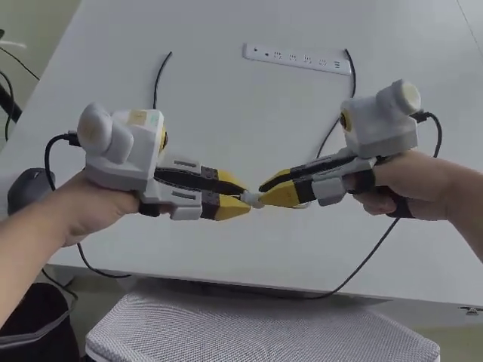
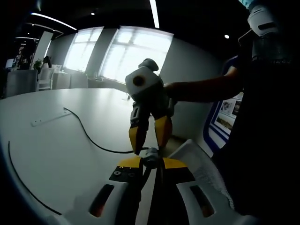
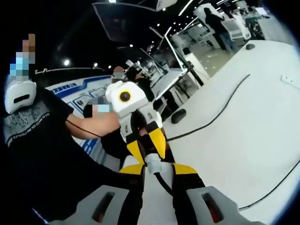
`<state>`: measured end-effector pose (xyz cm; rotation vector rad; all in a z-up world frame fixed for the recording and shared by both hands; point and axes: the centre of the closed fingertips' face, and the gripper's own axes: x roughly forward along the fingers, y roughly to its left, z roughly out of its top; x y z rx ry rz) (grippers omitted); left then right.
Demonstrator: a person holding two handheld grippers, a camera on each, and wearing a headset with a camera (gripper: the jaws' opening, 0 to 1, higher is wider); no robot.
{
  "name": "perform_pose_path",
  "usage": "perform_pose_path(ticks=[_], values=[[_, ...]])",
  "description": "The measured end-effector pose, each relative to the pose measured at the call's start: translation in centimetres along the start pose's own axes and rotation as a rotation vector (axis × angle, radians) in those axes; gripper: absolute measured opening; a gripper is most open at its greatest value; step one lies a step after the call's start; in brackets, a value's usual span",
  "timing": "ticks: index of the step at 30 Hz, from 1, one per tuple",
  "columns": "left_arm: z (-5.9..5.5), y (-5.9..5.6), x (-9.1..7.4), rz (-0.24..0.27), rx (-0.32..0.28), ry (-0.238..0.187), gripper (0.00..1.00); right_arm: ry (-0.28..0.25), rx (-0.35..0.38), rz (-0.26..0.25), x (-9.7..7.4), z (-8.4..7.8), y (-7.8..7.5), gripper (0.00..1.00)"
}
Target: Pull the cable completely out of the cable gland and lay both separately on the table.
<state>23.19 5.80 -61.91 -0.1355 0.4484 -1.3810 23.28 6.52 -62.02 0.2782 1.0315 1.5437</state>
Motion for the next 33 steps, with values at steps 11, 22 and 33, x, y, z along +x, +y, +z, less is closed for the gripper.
perform_pose_path(ticks=[11, 22, 33], values=[[0.0, -0.1, 0.2, -0.002, 0.021, 0.005, 0.15, 0.045, 0.054, 0.059, 0.4, -0.7, 0.9, 0.09], [0.2, 0.2, 0.0, 0.002, -0.021, -0.013, 0.15, 0.067, -0.358, -0.091, 0.2, -0.2, 1.0, 0.07], [-0.1, 0.3, -0.1, 0.023, -0.074, -0.008, 0.15, 0.136, -0.634, -0.258, 0.6, -0.5, 0.4, 0.07]])
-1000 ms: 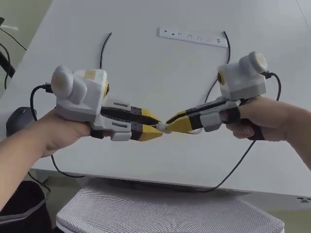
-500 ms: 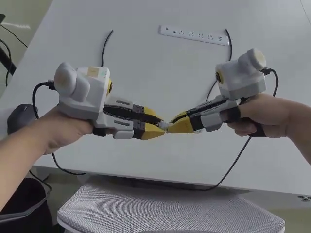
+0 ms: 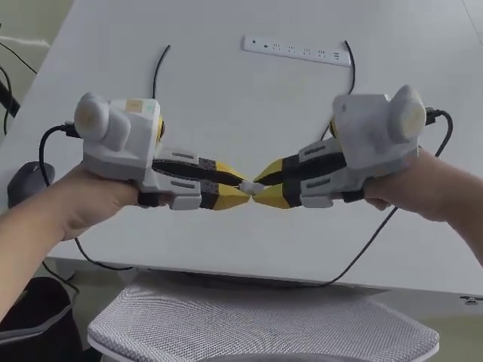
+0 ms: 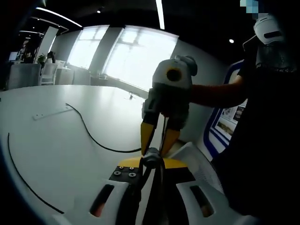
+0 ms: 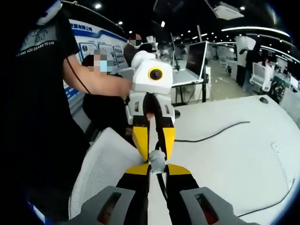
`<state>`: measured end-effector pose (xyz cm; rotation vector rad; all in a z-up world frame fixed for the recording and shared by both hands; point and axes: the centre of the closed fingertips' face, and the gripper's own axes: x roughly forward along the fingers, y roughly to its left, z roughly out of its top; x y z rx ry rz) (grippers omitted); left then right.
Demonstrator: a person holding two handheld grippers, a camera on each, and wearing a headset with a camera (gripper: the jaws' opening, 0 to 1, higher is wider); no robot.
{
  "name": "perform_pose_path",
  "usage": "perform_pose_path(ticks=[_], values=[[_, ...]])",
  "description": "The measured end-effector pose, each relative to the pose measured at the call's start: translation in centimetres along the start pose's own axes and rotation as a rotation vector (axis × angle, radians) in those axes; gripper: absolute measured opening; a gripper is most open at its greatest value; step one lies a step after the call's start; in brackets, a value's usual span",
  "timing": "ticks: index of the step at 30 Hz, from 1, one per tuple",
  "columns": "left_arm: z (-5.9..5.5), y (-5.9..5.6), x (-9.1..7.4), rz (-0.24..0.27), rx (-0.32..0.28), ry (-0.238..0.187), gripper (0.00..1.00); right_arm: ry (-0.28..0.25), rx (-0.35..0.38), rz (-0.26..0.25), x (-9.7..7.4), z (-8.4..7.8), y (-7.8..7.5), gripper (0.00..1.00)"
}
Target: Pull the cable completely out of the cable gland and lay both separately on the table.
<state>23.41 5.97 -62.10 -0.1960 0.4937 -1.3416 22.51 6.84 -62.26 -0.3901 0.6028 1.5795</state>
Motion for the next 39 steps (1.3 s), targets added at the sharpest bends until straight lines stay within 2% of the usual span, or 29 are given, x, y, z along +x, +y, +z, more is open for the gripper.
perform_pose_path(ticks=[4, 8, 18, 19, 20, 22, 26, 27, 28, 29, 30, 31, 32, 35, 39], values=[[0.1, 0.3, -0.1, 0.017, -0.001, -0.004, 0.15, 0.015, -0.129, -0.072, 0.2, 0.1, -0.4, 0.07], [0.0, 0.3, -0.3, 0.017, 0.002, 0.0, 0.15, 0.014, -0.153, -0.096, 0.4, 0.0, -0.2, 0.08], [-0.1, 0.3, -0.1, 0.012, 0.007, 0.011, 0.15, 0.009, -0.102, -0.118, 0.4, -0.4, -0.6, 0.09], [0.0, 0.2, -0.1, 0.008, 0.005, 0.007, 0.15, 0.011, -0.066, -0.137, 0.3, -0.5, -1.0, 0.11], [0.0, 0.1, -0.1, 0.007, 0.006, 0.006, 0.15, 0.005, -0.028, -0.143, 0.2, -0.4, -1.0, 0.13], [0.1, 0.1, 0.0, 0.006, 0.012, 0.005, 0.15, -0.023, -0.004, -0.17, -0.4, 0.0, -1.6, 0.18], [0.4, 0.1, -0.1, 0.011, 0.011, -0.003, 0.15, -0.095, 0.089, -0.22, -2.4, 1.3, -1.6, 0.23], [0.4, 0.2, -0.2, 0.012, 0.004, -0.006, 0.15, -0.095, 0.097, -0.247, -3.0, 1.3, -1.6, 0.25], [0.5, 0.2, -0.3, 0.014, -0.001, -0.011, 0.15, -0.076, 0.085, -0.307, -3.6, 1.1, -1.9, 0.25], [0.6, 0.3, -0.4, 0.016, -0.005, -0.014, 0.15, -0.037, 0.018, -0.39, -4.1, 0.8, -2.7, 0.25], [0.6, 0.3, -0.5, 0.015, -0.016, -0.016, 0.15, 0.01, -0.069, -0.448, -4.5, 0.4, -3.0, 0.23], [0.6, 0.3, -0.6, 0.015, -0.035, -0.018, 0.15, 0.047, -0.122, -0.466, -4.5, 0.0, -3.0, 0.22], [0.8, 0.4, -0.7, 0.017, -0.036, -0.024, 0.15, 0.081, -0.108, -0.471, -4.1, -1.1, -2.8, 0.21], [1.1, 0.4, -0.8, 0.018, -0.037, -0.035, 0.15, 0.077, -0.109, -0.472, -3.4, -1.2, -2.3, 0.2], [1.5, 0.4, -0.7, 0.014, -0.033, -0.039, 0.15, 0.112, -0.158, -0.478, -2.6, -1.2, -1.8, 0.18]])
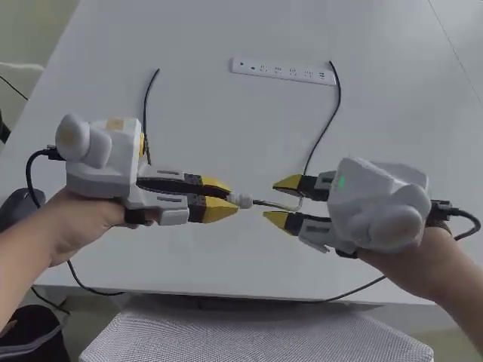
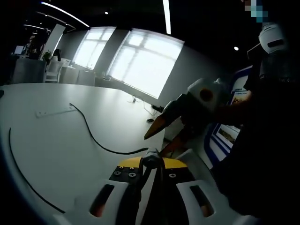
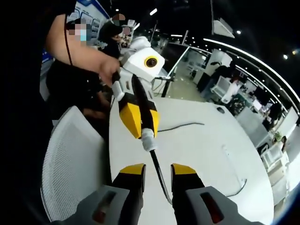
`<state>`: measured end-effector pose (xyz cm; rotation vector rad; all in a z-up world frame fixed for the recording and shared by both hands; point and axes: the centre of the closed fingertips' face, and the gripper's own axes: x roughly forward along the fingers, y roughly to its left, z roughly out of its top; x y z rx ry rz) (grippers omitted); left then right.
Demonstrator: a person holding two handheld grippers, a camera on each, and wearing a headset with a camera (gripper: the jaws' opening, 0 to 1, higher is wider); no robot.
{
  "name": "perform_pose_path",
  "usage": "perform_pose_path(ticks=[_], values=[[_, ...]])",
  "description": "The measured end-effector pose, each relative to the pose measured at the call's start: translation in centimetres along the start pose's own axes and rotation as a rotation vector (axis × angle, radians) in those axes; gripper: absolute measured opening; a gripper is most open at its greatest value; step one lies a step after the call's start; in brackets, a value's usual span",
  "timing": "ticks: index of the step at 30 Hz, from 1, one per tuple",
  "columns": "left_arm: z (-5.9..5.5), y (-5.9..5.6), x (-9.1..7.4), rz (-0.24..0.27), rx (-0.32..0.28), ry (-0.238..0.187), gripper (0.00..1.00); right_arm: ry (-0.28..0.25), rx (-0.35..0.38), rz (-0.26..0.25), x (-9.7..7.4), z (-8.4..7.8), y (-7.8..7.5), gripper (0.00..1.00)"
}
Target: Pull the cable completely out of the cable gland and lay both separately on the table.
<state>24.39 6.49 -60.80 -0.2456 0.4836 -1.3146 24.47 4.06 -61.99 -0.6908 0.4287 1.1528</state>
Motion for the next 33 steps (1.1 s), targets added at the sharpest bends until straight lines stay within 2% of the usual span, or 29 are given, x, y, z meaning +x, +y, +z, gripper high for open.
perform_pose_path(ticks=[5, 12, 17, 29, 33], values=[[0.2, 0.0, 0.2, 0.004, 0.001, 0.004, 0.15, 0.01, -0.05, -0.071, 0.4, 0.2, -0.6, 0.1], [0.2, -0.2, 0.3, 0.004, -0.004, 0.013, 0.15, 0.0, -0.069, -0.06, 0.7, 0.7, -0.2, 0.09], [0.2, -0.2, 0.4, 0.003, 0.0, 0.016, 0.15, 0.003, -0.071, -0.052, 1.0, 0.7, 0.0, 0.04], [-0.3, -0.3, 0.6, 0.002, 0.008, 0.032, 0.15, 0.024, -0.039, -0.05, 1.1, 0.3, 0.3, 0.01], [-0.3, -0.3, 0.7, 0.002, 0.013, 0.035, 0.15, 0.025, -0.007, -0.05, 1.0, 0.1, 0.3, 0.0]])
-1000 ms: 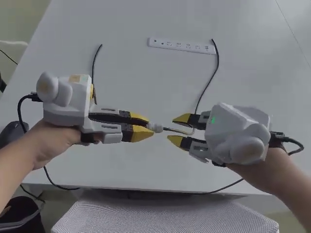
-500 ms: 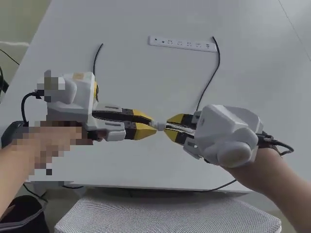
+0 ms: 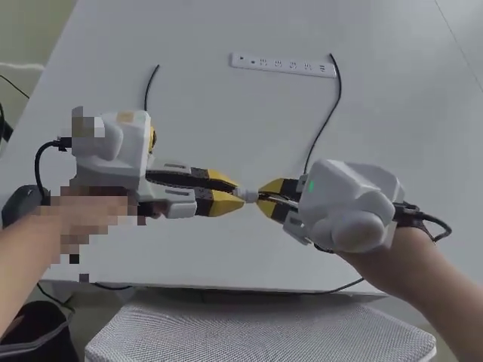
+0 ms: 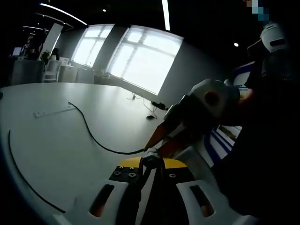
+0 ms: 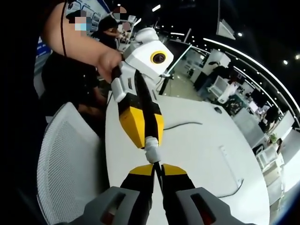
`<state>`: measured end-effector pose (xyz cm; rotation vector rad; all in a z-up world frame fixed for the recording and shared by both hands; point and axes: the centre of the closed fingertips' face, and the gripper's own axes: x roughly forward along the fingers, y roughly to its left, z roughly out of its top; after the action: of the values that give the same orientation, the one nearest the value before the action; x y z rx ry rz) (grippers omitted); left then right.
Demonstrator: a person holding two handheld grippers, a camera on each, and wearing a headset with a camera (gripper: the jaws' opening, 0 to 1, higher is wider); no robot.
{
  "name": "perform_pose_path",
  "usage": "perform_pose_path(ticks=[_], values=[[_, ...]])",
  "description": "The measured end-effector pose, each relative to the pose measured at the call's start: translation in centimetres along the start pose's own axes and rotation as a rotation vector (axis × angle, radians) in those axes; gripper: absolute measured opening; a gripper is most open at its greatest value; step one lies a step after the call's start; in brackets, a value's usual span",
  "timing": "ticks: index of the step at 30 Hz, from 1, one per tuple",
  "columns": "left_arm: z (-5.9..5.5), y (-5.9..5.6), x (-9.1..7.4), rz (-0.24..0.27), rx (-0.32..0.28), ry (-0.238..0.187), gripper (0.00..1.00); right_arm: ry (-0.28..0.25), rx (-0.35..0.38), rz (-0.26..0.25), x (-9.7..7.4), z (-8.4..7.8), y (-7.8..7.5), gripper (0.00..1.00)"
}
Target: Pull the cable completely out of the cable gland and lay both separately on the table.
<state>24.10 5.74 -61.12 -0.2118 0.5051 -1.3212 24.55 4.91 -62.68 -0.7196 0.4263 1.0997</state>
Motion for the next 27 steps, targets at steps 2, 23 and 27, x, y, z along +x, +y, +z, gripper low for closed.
perform_pose_path(ticks=[2, 23, 27], values=[[0.0, -0.1, 0.1, -0.001, -0.006, -0.002, 0.15, -0.004, 0.004, -0.002, -0.1, 0.0, -0.1, 0.0], [0.3, 0.3, 0.1, 0.03, 0.011, -0.011, 0.15, 0.006, 0.368, -0.072, -0.7, -5.0, -1.9, 0.0], [0.3, 0.3, 0.4, 0.036, 0.018, -0.009, 0.15, 0.022, 0.491, -0.103, -0.5, -6.6, -2.2, 0.0]])
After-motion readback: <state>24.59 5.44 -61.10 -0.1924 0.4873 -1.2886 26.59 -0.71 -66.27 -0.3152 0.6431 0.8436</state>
